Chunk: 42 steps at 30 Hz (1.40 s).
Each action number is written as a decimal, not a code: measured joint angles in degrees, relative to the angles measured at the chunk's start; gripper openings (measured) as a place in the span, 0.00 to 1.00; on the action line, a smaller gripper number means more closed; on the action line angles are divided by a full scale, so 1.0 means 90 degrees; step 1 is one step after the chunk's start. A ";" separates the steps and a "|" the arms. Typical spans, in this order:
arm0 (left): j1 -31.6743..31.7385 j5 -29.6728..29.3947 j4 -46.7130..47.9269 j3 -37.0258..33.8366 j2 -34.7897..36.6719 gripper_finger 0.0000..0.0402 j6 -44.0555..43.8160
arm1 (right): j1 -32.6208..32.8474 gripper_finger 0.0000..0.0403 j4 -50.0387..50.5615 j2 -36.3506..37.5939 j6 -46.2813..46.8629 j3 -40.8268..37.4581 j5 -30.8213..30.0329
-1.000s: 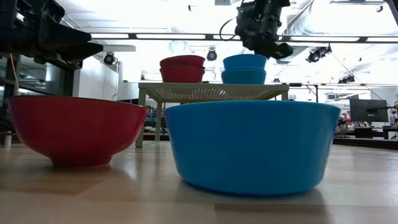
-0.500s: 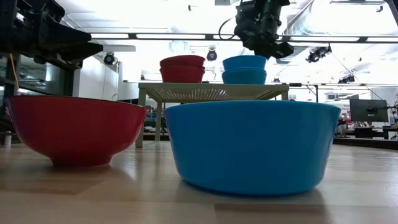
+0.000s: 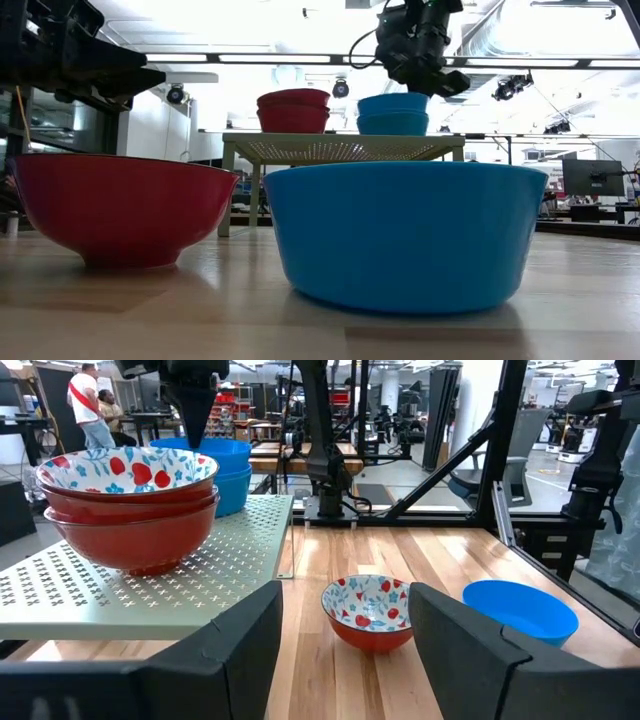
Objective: Pick & Place Mini bowls
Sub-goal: Stack the blue bowl on the blue bowl on the shelf
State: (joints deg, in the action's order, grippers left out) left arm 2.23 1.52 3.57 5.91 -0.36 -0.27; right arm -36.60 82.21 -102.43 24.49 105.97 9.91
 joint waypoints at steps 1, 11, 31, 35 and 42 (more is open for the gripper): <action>-0.0001 0.0000 0.0000 0.0001 -0.0001 0.53 0.0000 | 0.0000 0.02 0.0002 0.0000 0.0000 0.0000 -0.0001; 0.0001 0.0000 0.0000 0.0000 0.0000 0.53 0.0000 | 0.0000 0.16 0.0010 0.0000 -0.0088 0.0000 -0.0055; 0.0000 0.0000 0.0000 0.0000 0.0000 0.53 0.0000 | 0.0071 0.21 0.0044 0.0502 -0.1110 0.0010 -0.0205; 0.0000 -0.0001 0.0000 0.0000 0.0000 0.53 0.0000 | 0.0192 0.05 0.0032 0.0702 -0.1640 0.0010 -0.0451; 0.0001 0.0000 0.0000 0.0000 0.0000 0.53 0.0000 | 0.0289 0.01 -0.1038 0.1369 -0.2059 -0.1106 -0.0108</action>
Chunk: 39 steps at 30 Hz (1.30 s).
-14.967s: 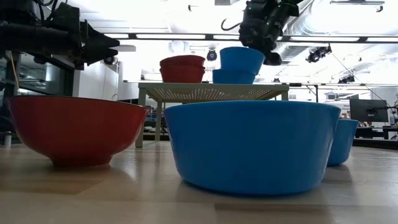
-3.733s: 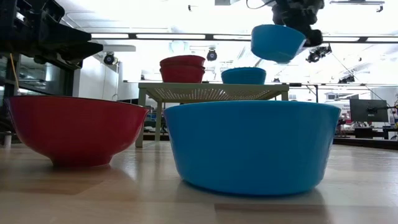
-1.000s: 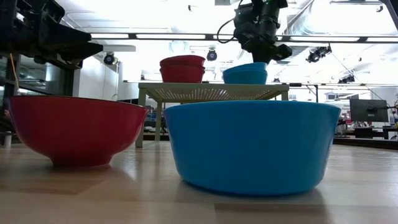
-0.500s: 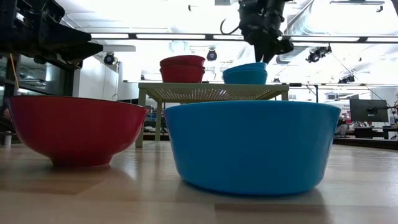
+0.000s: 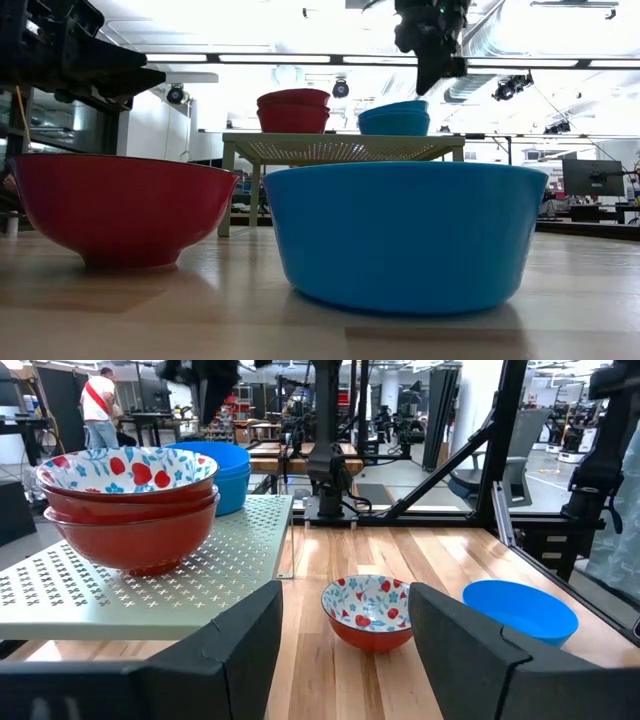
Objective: Pick & Place Mini bowls
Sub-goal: Stack the blue bowl on the blue bowl on the shelf
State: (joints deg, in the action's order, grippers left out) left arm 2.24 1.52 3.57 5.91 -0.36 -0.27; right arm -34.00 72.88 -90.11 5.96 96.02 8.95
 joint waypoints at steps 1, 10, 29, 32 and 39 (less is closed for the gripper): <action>0.0000 0.0000 0.0000 0.0000 0.0000 0.53 0.0002 | 0.0014 0.01 -0.0381 0.0220 0.0034 -0.0413 0.0155; 0.0000 -0.0002 0.0000 0.0000 -0.0002 0.53 0.0002 | 0.0316 0.00 -0.3495 0.1980 -0.0079 -0.3007 -0.0599; 0.0000 0.0000 0.0002 0.0000 0.0000 0.53 0.0000 | 0.0501 0.00 -0.7139 0.2922 -0.0900 -0.5583 -0.0647; 0.0000 -0.0001 0.0002 0.0000 0.0000 0.53 0.0001 | 0.0498 0.00 -0.7311 0.2922 -0.0994 -0.5674 -0.0485; 0.0000 0.0000 0.0001 0.0000 -0.0001 0.53 0.0002 | 0.0503 0.00 -0.7412 0.2970 -0.1051 -0.5739 -0.0233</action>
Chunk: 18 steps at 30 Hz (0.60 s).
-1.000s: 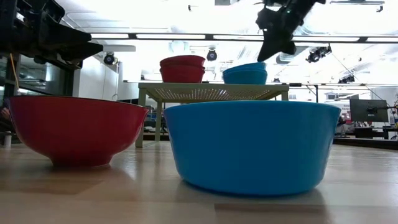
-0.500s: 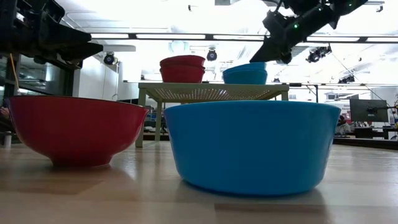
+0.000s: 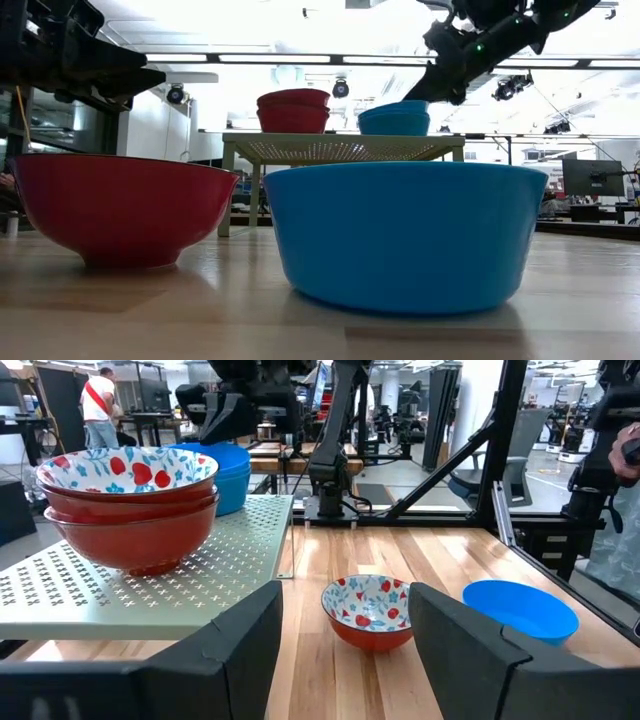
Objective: Pick & Place Mini bowls
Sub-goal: Stack the blue bowl on the blue bowl on the shelf, then stack the patterned red bowl on the patterned red bowl on the shelf
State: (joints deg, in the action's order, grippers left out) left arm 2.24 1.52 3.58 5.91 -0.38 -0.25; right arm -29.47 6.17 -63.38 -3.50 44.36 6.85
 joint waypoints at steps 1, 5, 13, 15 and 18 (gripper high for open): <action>0.0000 -0.0002 0.0002 0.0000 0.0002 0.53 -0.0002 | 0.0005 0.00 0.0004 0.0035 -0.0007 0.0056 0.0020; 0.0000 0.0000 0.0002 0.0000 0.0001 0.53 -0.0002 | 0.0156 0.00 0.0169 0.0231 -0.0045 0.0413 0.0045; 0.0000 0.0000 0.0002 0.0000 0.0001 0.53 -0.0002 | 0.1138 0.00 0.2504 0.0169 0.0696 0.1675 -0.0711; -0.0001 -0.0001 0.0002 0.0000 0.0000 0.53 -0.0001 | 0.1459 0.00 0.3149 0.0166 0.1215 0.1960 -0.1055; 0.0000 0.0000 0.0002 0.0000 0.0000 0.53 -0.0002 | 0.1924 0.00 0.3979 0.0132 0.2167 0.2245 -0.1540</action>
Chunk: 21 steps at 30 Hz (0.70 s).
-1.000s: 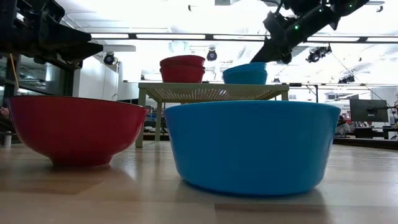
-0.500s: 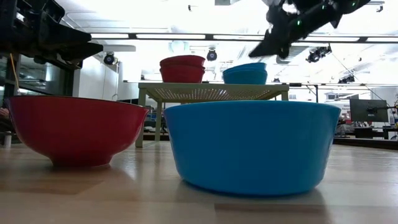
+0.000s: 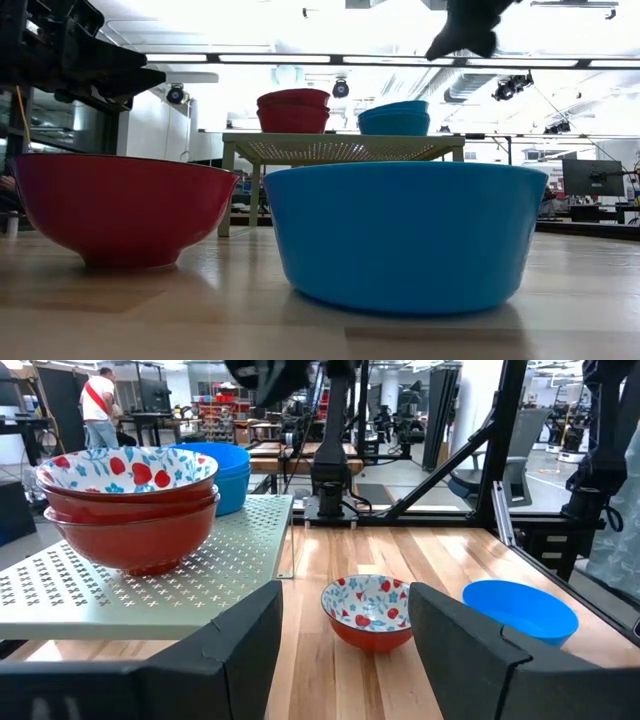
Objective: Pick & Place Mini bowls
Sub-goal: Stack the patterned red bowl on the patterned red bowl on the shelf
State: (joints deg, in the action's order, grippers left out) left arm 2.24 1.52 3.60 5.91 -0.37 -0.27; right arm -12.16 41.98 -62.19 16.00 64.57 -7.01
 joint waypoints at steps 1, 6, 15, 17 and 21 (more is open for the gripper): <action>-0.0001 0.0000 0.0000 0.0000 0.0000 0.53 0.0001 | 0.0148 0.00 0.0211 -0.0034 0.0371 0.0037 -0.0103; -0.0002 0.0000 0.0000 0.0000 -0.0001 0.53 0.0002 | 0.0799 0.00 0.0557 -0.0313 0.2102 0.0033 -0.0213; 0.0000 -0.0002 0.0000 0.0000 -0.0001 0.53 0.0000 | 0.1797 0.00 0.0627 -0.1394 0.4779 0.0025 0.0014; 0.0000 -0.0001 0.0000 0.0000 0.0001 0.53 0.0001 | 0.2015 0.00 0.0624 -0.1646 0.5300 0.0025 0.0110; 0.0000 -0.0001 0.0000 0.0000 0.0000 0.53 0.0000 | 0.2385 0.00 0.0535 -0.2148 0.6175 0.0023 0.0286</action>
State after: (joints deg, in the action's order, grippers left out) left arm 2.24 1.51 3.60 5.91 -0.37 -0.26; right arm 9.30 46.80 -81.52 71.57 64.77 -4.45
